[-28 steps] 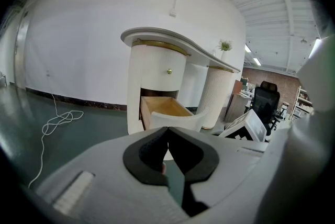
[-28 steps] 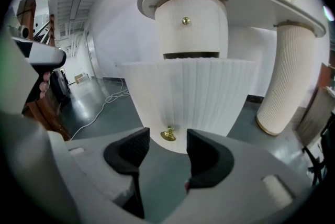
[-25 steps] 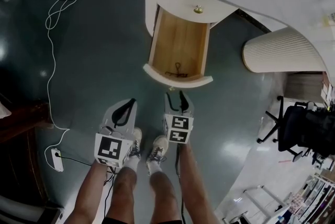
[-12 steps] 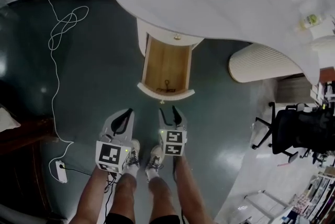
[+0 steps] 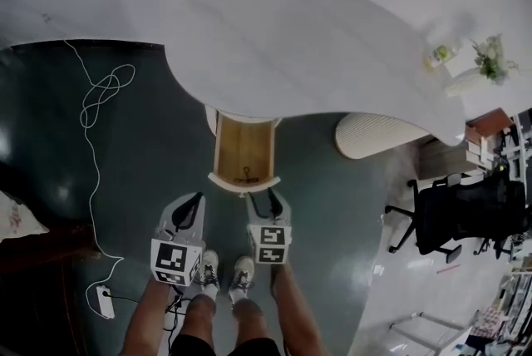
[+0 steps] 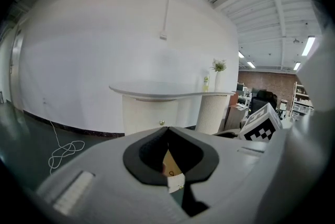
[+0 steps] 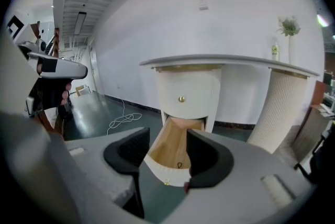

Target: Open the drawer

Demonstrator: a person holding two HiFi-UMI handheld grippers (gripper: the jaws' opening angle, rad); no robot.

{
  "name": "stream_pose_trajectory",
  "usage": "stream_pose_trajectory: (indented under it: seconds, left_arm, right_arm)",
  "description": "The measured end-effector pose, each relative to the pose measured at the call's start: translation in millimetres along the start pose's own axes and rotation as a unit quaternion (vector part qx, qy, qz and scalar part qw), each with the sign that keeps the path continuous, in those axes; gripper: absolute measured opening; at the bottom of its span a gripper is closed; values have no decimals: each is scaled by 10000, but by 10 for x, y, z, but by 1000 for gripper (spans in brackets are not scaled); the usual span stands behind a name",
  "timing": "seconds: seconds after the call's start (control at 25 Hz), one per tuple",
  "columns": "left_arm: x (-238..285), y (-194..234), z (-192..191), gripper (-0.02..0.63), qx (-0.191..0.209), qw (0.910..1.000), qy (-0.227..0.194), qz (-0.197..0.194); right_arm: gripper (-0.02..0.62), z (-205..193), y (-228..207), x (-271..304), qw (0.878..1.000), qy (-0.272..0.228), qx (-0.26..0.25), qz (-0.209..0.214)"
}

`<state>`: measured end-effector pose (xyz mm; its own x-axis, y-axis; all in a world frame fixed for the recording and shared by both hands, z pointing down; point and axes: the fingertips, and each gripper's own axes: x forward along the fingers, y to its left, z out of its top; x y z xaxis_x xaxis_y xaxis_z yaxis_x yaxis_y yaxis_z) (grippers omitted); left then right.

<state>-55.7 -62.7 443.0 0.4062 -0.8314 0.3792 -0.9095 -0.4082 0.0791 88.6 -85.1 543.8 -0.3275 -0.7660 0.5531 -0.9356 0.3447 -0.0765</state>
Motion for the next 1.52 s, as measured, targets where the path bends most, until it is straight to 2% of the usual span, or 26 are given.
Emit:
stream_pose_trajectory:
  seconds: [0.36, 0.88, 1.16, 1.52]
  left_arm:
    - [-329, -133, 1202, 11, 278, 9989, -384, 69]
    - [-729, -339, 2622, 11, 445, 9939, -995, 186]
    - [-1037, -457, 3085, 11, 530, 9899, -1292, 242]
    - [-1339, -409, 3316, 10, 581, 9880, -1403, 292]
  right_arm:
    - [224, 1242, -246, -757, 9984, -505, 51, -237]
    - [224, 2677, -390, -1836, 9898, -1353, -251, -381]
    - [206, 3109, -390, -2303, 9827, -1720, -466, -505]
    - [130, 3261, -234, -2814, 9766, -1977, -633, -565]
